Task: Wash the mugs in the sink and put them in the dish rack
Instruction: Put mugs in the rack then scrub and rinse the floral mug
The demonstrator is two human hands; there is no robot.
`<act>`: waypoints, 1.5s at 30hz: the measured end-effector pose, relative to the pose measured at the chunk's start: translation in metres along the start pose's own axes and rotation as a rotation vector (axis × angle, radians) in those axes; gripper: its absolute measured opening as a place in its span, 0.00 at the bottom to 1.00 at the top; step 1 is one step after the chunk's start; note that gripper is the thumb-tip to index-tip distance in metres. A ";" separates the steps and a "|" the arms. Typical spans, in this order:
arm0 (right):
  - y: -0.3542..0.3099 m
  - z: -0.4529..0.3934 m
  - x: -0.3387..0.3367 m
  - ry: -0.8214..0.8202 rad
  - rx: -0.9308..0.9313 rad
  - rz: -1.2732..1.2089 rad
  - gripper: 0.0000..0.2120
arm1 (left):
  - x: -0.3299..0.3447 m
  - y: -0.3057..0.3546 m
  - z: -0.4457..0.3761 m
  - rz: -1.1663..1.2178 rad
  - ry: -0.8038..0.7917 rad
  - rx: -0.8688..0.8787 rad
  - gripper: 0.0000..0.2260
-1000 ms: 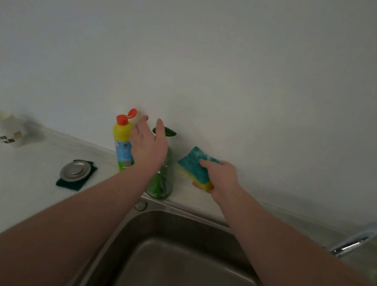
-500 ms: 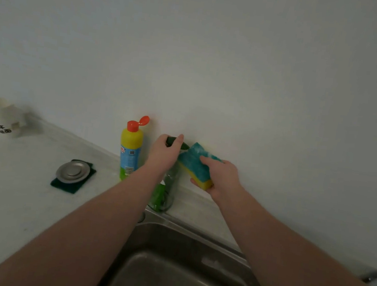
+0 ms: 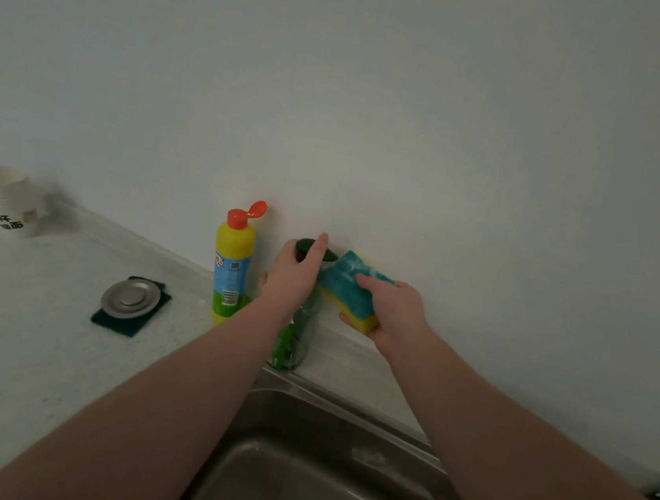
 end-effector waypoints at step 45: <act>0.237 0.139 -0.268 0.099 0.318 0.074 0.14 | 0.106 -0.187 0.302 -0.998 -0.469 -0.417 0.22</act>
Point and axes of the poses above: each hand's wrist, its own z-axis away from the middle knuckle, its own x-axis out of the palm, y = z × x, the point moved 7 cm from there along -z, towards the middle knuckle, and after that the axes turned 3 degrees about z, right-handed, at the moved point
